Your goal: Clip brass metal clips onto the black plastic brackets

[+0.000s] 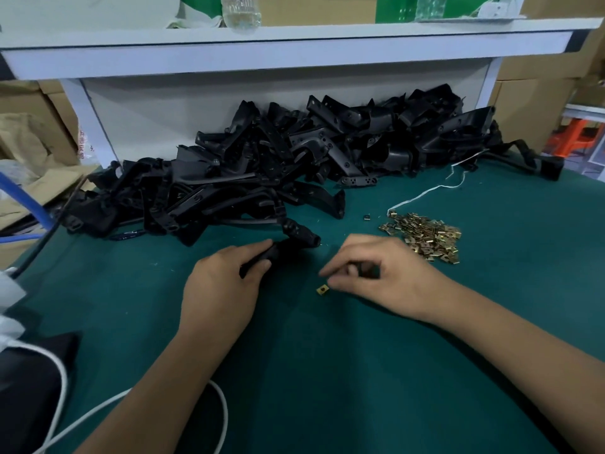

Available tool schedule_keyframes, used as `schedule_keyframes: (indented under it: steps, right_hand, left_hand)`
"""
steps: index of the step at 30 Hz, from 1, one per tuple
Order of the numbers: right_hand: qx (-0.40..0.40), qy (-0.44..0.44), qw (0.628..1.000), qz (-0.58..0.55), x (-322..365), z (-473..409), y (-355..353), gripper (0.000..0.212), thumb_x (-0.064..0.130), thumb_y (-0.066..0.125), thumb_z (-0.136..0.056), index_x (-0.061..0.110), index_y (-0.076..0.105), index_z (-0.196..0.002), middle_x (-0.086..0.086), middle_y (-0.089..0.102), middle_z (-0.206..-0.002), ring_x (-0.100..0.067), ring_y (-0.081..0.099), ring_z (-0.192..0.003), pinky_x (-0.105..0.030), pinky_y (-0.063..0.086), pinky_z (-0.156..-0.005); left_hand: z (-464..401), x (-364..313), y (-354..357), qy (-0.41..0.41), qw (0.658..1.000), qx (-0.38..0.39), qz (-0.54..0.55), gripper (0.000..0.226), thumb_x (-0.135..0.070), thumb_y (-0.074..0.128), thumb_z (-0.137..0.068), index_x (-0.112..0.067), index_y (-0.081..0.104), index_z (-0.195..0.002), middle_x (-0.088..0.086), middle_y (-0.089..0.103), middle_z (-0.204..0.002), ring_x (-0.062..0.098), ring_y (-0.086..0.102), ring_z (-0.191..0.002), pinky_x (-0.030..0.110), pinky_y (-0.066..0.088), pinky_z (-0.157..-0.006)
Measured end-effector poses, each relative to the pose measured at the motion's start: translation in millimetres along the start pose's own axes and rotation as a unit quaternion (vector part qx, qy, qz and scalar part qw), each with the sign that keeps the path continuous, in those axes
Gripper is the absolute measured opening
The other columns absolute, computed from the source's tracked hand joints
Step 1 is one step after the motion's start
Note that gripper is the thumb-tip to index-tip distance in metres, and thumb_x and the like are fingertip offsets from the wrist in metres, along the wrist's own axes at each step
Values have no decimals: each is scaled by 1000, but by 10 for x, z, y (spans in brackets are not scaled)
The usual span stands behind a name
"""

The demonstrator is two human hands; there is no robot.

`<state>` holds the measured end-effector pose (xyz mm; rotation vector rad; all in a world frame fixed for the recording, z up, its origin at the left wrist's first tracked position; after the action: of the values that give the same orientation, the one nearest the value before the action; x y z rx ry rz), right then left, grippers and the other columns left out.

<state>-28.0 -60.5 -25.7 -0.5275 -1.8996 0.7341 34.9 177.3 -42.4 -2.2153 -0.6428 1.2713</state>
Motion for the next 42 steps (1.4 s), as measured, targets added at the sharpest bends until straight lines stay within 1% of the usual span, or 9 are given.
schedule_keyframes:
  steps: [5,8,12,16,18,23,27,37,42]
  right_hand:
    - [49,12,994,97,0,-67,135,8,34,78,-92,37,73,-98,15,58,-97,-9,60,-91,-22,48,-77]
    - [50,15,992,113,-55,-37,131,14,32,75,-94,36,62,-93,12,59,-92,-9,59,-86,-26,48,-75]
    - [-43,62,984,-161,-131,-57,0,16,9,74,-95,19,65,-104,-1,68,-90,-16,61,-78,-31,52,-74]
    - [-153,81,883,-436,-209,-35,-228,28,5,76,-87,7,75,-115,-16,73,-102,-25,73,-93,-31,60,-87]
    - [-159,94,862,-472,-231,-30,-210,26,3,76,-84,4,77,-110,-18,74,-103,-26,74,-96,-32,61,-89]
    - [-183,77,881,-430,-184,-57,-163,24,3,75,-84,3,64,-106,-18,74,-98,-31,75,-92,-36,62,-86]
    - [-184,60,914,-357,-168,-50,-180,13,6,76,-86,9,70,-98,-10,75,-92,-25,74,-90,-26,59,-85]
    - [-125,20,954,-270,-57,-49,-140,20,0,72,-94,3,61,-110,-6,72,-100,-16,65,-92,-25,55,-87]
    - [-126,-5,971,-204,-7,-52,-119,20,5,68,-97,12,55,-111,-1,69,-101,-16,62,-93,-26,52,-86]
  left_hand:
    - [-7,19,-6,-23,999,0,30,31,-30,72,-95,-44,72,-124,-22,70,-121,-7,58,-106,2,37,-80]
    - [0,20,-9,-22,999,6,32,31,-31,71,-96,-45,71,-123,-24,70,-120,-7,59,-109,1,38,-81]
    - [11,-29,15,5,995,67,72,31,-33,72,-95,-51,71,-120,-30,70,-110,-9,60,-107,10,46,-90]
    - [48,-108,78,41,985,131,100,31,-32,72,-94,-50,72,-120,-32,69,-105,-8,63,-103,8,46,-86]
    - [41,-111,85,45,985,132,105,31,-31,72,-95,-48,72,-120,-33,69,-106,-9,63,-104,8,46,-86]
    - [37,-104,83,50,984,132,113,30,-30,73,-94,-47,73,-120,-29,71,-106,-6,65,-104,19,49,-90]
    - [36,-99,82,55,984,131,109,31,-30,73,-94,-48,73,-119,-29,71,-105,-5,65,-102,17,49,-87]
    - [32,-104,84,72,982,132,113,33,-26,73,-94,-45,73,-121,-27,71,-106,-4,65,-105,21,50,-93]
    - [31,-109,87,73,983,133,108,33,-27,72,-95,-46,72,-122,-27,71,-105,-4,65,-105,20,49,-93]
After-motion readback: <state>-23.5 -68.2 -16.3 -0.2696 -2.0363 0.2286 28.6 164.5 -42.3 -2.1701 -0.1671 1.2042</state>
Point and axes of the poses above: each hand's wrist, its own z-axis away from the middle knuckle, its own y-axis out of the palm, x = y × z, the point moved 4 cm from there along -z, towards the middle knuckle
